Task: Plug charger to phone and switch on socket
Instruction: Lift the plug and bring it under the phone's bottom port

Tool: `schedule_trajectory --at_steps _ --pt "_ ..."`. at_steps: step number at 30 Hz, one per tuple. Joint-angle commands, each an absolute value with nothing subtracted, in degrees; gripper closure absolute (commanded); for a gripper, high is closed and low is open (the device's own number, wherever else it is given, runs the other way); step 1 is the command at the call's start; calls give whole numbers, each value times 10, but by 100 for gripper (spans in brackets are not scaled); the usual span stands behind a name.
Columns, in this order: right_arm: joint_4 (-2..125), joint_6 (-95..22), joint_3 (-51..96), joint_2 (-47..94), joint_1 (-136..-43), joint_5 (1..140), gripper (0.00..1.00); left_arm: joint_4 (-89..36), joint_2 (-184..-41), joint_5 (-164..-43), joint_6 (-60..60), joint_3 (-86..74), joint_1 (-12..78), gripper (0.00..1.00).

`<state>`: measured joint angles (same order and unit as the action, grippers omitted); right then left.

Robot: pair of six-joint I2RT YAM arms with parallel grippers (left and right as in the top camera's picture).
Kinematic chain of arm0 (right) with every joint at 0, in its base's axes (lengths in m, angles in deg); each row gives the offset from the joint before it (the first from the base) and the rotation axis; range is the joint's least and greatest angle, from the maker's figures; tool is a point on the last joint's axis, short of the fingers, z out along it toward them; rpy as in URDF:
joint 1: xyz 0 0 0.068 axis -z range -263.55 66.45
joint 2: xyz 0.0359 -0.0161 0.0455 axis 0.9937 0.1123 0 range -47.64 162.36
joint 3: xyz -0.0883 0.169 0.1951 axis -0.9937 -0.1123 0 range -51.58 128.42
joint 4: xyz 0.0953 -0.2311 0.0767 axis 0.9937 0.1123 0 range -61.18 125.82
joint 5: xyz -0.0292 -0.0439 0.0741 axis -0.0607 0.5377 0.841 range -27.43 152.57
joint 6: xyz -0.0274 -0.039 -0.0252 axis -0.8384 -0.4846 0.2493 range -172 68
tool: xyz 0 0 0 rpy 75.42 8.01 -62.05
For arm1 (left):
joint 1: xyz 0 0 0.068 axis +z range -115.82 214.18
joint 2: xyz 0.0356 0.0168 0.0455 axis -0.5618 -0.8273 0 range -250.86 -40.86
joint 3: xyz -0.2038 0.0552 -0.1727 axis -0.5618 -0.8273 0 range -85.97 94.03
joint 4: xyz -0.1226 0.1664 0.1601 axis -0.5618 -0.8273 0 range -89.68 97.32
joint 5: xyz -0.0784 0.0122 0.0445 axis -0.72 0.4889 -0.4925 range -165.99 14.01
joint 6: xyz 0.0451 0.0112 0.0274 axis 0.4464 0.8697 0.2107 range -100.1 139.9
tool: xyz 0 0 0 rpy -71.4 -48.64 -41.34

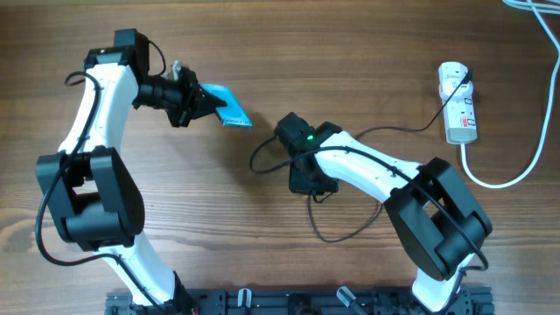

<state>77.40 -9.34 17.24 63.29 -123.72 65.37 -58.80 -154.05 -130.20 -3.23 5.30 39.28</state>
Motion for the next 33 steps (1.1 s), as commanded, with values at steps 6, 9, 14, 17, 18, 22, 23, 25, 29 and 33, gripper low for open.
schedule_trajectory --at_steps 6,9,14,17,18,22,23,25,29,33 --pt "789 -174 188 480 -1242 764 96 -575 -1525 -1518 176 61 376 96" --pt "805 -197 188 401 -1242 781 96 -566 -1525 -1518 211 61 355 96" --pt "838 -205 188 309 -1242 781 96 -542 -1520 -1518 212 62 321 96" --pt "835 -203 188 297 -1242 781 96 -526 -1507 -1515 212 62 303 96" --pt "830 -200 188 296 -1242 781 96 -518 -1499 -1509 209 62 294 96" --pt "802 -174 188 296 -1242 781 96 -503 -1476 -1464 173 62 275 96" --pt "788 -173 188 296 -1242 783 96 -503 -1470 -1457 167 62 269 96" --pt "756 -175 188 296 -1242 802 95 -504 -1463 -1457 166 62 257 96" --pt "745 -173 188 296 -1242 808 95 -503 -1462 -1457 167 62 244 96" --pt "744 -173 188 296 -1242 807 95 -502 -1462 -1457 167 62 242 96"
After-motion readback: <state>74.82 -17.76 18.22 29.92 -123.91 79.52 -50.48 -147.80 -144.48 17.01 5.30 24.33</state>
